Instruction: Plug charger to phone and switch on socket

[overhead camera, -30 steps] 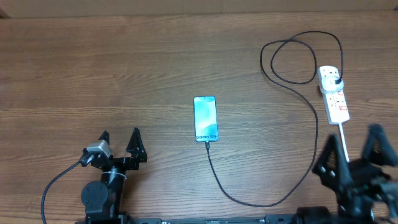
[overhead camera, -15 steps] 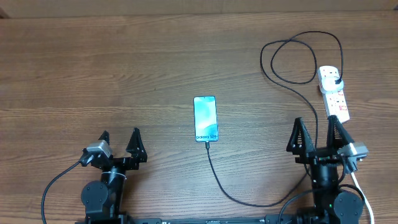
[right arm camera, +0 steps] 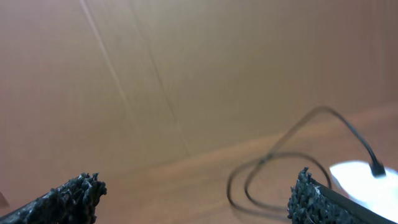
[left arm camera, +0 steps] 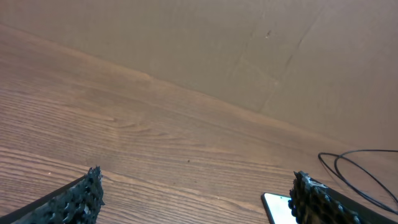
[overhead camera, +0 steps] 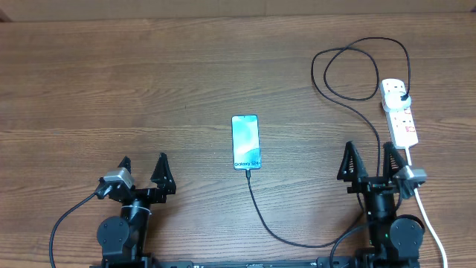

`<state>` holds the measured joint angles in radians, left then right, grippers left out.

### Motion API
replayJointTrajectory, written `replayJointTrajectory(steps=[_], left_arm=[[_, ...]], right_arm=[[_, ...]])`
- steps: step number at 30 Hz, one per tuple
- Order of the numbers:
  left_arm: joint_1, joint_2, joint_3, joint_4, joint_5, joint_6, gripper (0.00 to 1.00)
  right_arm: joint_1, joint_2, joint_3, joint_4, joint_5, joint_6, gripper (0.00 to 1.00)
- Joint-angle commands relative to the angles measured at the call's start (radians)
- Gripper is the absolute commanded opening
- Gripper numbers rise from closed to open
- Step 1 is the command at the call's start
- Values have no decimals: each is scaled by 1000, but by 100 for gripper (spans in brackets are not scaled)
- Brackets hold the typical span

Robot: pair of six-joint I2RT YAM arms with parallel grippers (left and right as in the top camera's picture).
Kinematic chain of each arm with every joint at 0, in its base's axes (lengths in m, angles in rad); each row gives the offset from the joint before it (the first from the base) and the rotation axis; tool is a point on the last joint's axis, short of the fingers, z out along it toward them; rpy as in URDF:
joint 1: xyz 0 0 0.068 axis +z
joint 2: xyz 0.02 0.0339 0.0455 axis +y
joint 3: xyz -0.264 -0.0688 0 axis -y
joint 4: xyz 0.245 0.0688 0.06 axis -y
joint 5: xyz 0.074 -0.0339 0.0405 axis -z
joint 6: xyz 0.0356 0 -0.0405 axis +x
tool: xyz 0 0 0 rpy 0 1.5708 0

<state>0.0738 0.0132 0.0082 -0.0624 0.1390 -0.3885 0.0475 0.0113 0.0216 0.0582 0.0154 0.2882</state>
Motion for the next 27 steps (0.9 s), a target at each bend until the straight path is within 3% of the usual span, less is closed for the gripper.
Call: replayJointTrajectory(steps=[1, 7, 27], left_arm=[[5, -9, -3, -2, 8, 19, 100], [5, -9, -3, -2, 8, 19, 100], [5, -9, -3, -2, 8, 19, 100]], right_arm=[[3, -6, -14, -34, 23, 2, 100], [3, -6, -14, -139, 63, 1, 100], [4, -6, -13, -135, 66, -8, 100]])
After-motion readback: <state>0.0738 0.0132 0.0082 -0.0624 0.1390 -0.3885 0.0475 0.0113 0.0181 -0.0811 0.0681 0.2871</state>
